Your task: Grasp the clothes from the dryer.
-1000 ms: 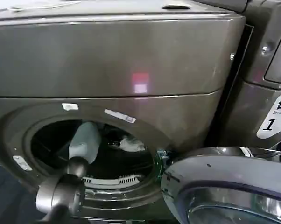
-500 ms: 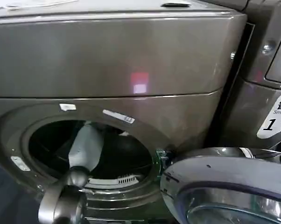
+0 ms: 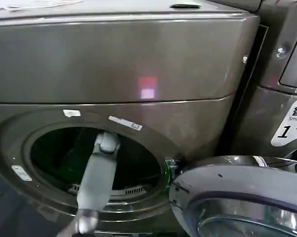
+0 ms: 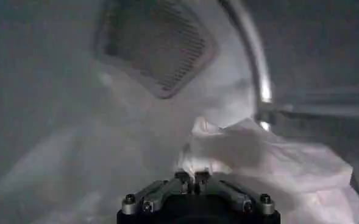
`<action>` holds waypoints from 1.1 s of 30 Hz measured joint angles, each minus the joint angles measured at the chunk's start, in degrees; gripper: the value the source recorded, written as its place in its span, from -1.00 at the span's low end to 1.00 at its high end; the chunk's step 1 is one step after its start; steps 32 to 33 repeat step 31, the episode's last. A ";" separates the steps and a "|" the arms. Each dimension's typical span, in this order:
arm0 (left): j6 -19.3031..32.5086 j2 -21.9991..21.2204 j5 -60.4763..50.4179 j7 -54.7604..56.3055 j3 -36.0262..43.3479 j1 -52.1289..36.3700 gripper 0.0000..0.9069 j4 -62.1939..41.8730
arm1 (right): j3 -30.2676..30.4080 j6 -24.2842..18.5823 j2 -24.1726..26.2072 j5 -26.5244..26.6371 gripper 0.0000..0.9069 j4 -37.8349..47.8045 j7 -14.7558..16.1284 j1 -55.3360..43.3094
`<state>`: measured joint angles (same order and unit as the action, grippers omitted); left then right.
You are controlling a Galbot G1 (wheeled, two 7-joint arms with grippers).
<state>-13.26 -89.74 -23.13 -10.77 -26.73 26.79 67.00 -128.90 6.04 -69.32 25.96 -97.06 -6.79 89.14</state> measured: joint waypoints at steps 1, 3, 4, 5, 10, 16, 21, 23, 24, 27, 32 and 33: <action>-0.22 -0.17 1.12 1.60 -0.07 0.19 -1.00 0.20 | -0.19 0.09 0.03 0.00 1.00 0.11 -0.16 0.13; -0.52 -0.33 3.08 4.45 -0.10 0.43 -1.00 0.42 | -0.65 0.31 0.06 0.00 1.00 0.32 -0.50 0.43; -0.64 -0.40 4.00 5.77 -0.13 0.54 -1.00 0.51 | -0.84 0.41 0.06 0.01 1.00 0.39 -0.61 0.58; -0.71 -0.49 4.74 6.88 -0.17 0.62 -1.00 0.59 | -1.02 0.52 0.06 0.02 1.00 0.41 -0.73 0.72; -1.39 -0.70 7.88 11.05 -0.20 1.17 -1.00 0.77 | -1.55 0.74 -0.04 0.07 1.00 0.27 -1.12 0.86; -1.57 -0.91 9.52 13.33 -0.10 1.84 -1.00 0.84 | -1.85 0.99 -0.40 0.10 1.00 -0.26 -1.72 0.75; -1.82 -0.93 10.41 14.27 -0.09 1.91 -1.00 1.09 | -2.62 1.97 -0.41 0.98 1.00 -0.95 -1.91 0.89; -1.84 -0.95 10.58 14.41 -0.07 1.88 -1.00 1.09 | -2.66 2.30 -0.42 1.13 1.00 -1.13 -1.94 0.84; -1.84 -0.98 10.63 14.46 -0.05 1.85 -1.00 1.09 | -2.66 2.44 -0.46 1.21 1.00 -1.22 -1.96 0.81; -1.92 -1.01 10.88 14.57 -0.04 1.71 -1.00 1.12 | -2.66 2.75 -0.57 1.31 1.00 -1.44 -2.00 0.79; -1.99 -0.95 10.96 14.57 -0.04 1.66 -1.00 1.28 | -2.67 3.12 -0.59 1.24 1.00 -1.54 -2.32 0.71; -1.99 -0.95 10.96 14.57 -0.04 1.66 -1.00 1.28 | -2.67 3.12 -0.59 1.24 1.00 -1.54 -2.32 0.71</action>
